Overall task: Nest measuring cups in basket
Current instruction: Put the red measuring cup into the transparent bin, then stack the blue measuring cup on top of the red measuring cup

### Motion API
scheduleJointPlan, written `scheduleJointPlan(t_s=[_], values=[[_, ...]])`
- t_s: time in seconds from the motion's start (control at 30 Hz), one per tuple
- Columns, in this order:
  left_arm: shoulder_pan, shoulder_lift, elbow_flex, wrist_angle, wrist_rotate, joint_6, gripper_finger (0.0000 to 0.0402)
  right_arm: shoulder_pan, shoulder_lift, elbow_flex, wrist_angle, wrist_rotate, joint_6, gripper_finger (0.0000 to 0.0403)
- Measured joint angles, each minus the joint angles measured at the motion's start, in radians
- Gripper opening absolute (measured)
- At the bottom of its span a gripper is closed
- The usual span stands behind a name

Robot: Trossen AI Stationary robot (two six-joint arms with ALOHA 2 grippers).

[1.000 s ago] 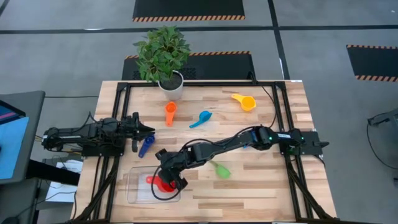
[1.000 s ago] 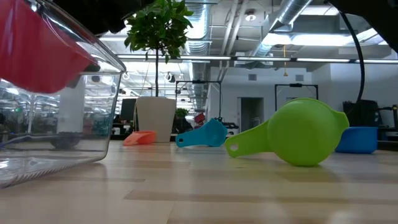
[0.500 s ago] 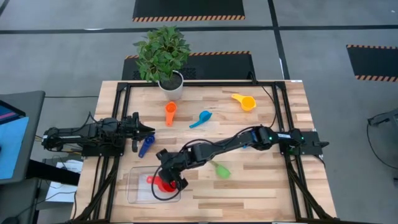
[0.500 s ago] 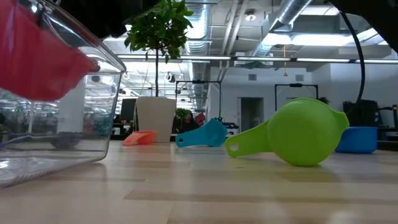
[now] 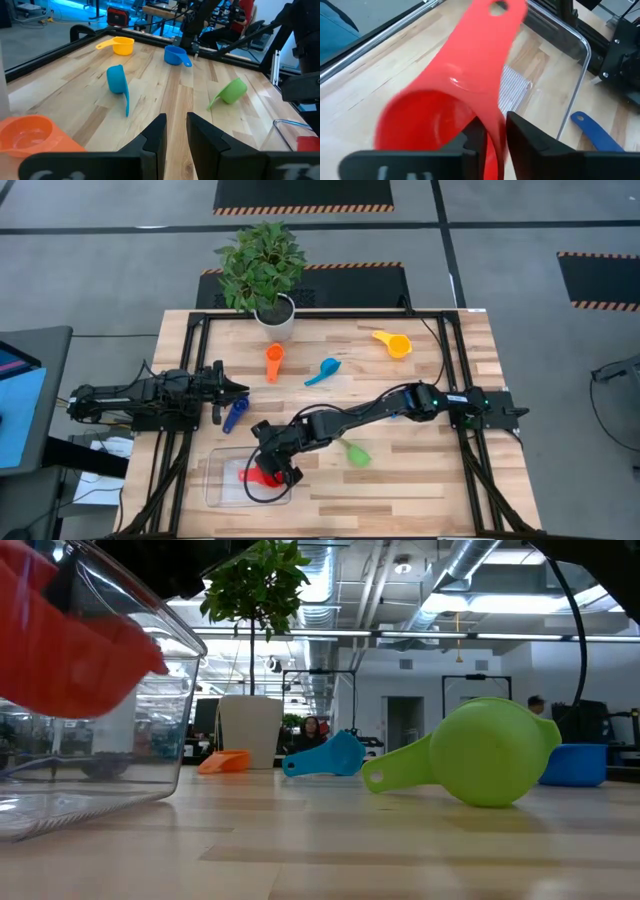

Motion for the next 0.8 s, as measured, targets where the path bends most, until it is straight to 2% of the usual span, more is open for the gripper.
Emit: scheduleJointPlan(t_s=[0.3,0.67,0.8], values=[[0.000,0.000,0.000,-0.006,0.000,0.000,0.0062,0.000,0.000,0.000,-0.001,-0.002,0.005,0.0140],[0.000,0.000,0.000,-0.032,0.000,0.000,0.0062,0.000,0.000,0.000,0.011,0.003,0.021,0.0161],[0.000,0.000,0.000,-0.032,0.000,0.000,0.0062,-0.002,-0.008,0.001,-0.001,0.060,0.004,0.0158]])
